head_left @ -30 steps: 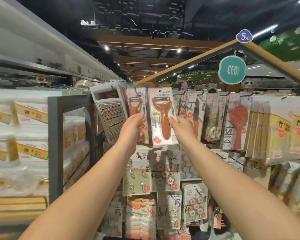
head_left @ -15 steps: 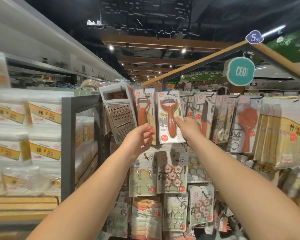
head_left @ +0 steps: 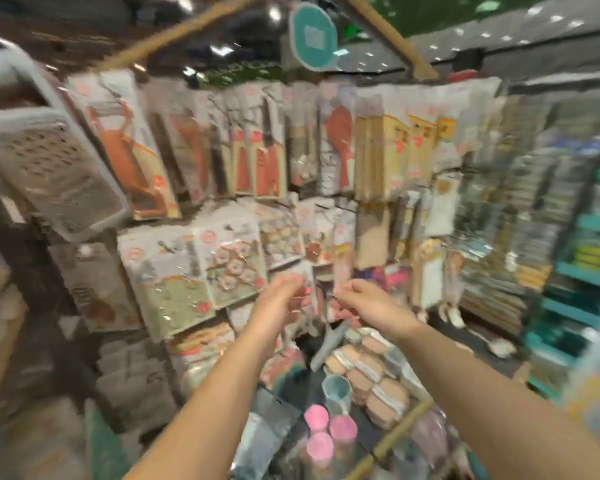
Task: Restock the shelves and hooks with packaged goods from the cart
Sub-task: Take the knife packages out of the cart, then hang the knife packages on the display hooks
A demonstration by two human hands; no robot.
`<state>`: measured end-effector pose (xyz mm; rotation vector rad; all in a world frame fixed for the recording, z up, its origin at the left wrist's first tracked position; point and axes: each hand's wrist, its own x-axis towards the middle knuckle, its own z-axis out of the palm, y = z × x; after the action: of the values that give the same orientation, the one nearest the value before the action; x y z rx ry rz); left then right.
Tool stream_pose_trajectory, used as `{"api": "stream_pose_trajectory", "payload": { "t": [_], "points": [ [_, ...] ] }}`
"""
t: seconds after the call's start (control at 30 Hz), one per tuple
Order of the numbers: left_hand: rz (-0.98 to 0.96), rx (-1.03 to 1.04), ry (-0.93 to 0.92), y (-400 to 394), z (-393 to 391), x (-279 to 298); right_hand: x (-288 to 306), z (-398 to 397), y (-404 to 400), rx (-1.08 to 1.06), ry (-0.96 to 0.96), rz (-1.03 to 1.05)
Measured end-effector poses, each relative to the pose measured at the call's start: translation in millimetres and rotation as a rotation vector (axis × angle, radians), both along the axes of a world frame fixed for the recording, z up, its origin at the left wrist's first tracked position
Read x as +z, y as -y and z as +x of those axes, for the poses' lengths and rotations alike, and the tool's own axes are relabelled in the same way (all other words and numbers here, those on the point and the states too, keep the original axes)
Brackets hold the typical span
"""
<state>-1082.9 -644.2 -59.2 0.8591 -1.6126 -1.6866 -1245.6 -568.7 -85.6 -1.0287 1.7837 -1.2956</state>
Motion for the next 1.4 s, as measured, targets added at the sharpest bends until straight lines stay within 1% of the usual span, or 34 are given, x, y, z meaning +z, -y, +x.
{"api": "stream_pose_trajectory", "payload": {
  "t": [0.13, 0.23, 0.4, 0.5, 0.6, 0.67, 0.73, 0.8, 0.87, 0.93, 1.07, 1.1, 1.17, 1.2, 1.23, 1.27, 1.33, 1.37, 1.4],
  "points": [
    [0.111, -0.28, 0.183, -58.9, -50.6, -85.5, -79.4, -20.8, -104.1, -0.24, 0.092, 0.137],
    [0.125, -0.446, 0.286, -120.9, -82.5, -144.5, -130.2, -28.4, -187.5, -0.403, 0.167, 0.223],
    [0.173, -0.748, 0.434, -227.6, -125.6, -223.5, -210.5, -37.2, -312.7, -0.667, 0.331, 0.338],
    [0.239, -0.837, 0.565, -274.1, -142.2, -271.8, -260.9, -35.6, -369.3, -0.813, 0.43, 0.431],
    [0.374, -0.862, 0.703, -301.2, -149.6, -318.5, -314.5, -24.7, -402.9, -0.919, 0.567, 0.513],
    [0.429, -0.844, 0.775, -308.0, -152.2, -345.3, -352.1, -14.9, -410.4, -0.937, 0.638, 0.575],
    [0.509, -0.797, 0.826, -311.1, -156.9, -371.0, -385.6, -5.4, -409.2, -0.952, 0.694, 0.59],
    [0.54, -0.733, 0.875, -309.3, -162.5, -394.8, -416.1, 6.5, -405.1, -0.903, 0.708, 0.595],
    [0.547, -0.661, 0.905, -305.6, -169.3, -426.4, -444.7, 19.0, -400.7, -0.866, 0.713, 0.62],
    [0.554, -0.63, 0.959, -303.5, -173.1, -456.5, -478.8, 34.1, -401.3, -0.897, 0.741, 0.622],
    [0.479, -0.707, 1.009, -301.9, -174.3, -516.9, -554.4, 65.9, -413.3, -0.971, 0.735, 0.703],
    [0.45, -0.712, 1.018, -301.8, -173.4, -523.0, -561.6, 72.1, -414.5, -0.983, 0.717, 0.728],
    [0.396, -0.735, 1.065, -298.5, -170.7, -543.4, -566.1, 77.1, -407.6, -0.965, 0.629, 0.881],
    [0.347, -0.759, 1.079, -296.1, -169.4, -557.2, -554.6, 73.5, -399.3, -0.914, 0.557, 0.975],
    [0.291, -0.792, 1.059, -295.0, -169.8, -567.5, -557.7, 73.1, -397.1, -0.857, 0.507, 1.049],
    [0.238, -0.83, 1.055, -294.4, -169.6, -578.6, -552.2, 70.5, -392.1, -0.806, 0.48, 1.095],
    [0.146, -0.854, 1.075, -295.7, -170.8, -589.8, -545.3, 69.2, -389.1, -0.722, 0.51, 1.111],
    [0.124, -0.852, 1.071, -296.3, -174.2, -595.0, -547.5, 70.2, -391.4, -0.702, 0.513, 1.106],
    [0.144, -0.848, 1.063, -297.0, -178.9, -599.4, -546.6, 70.3, -396.3, -0.674, 0.511, 1.115]
  ]
}}
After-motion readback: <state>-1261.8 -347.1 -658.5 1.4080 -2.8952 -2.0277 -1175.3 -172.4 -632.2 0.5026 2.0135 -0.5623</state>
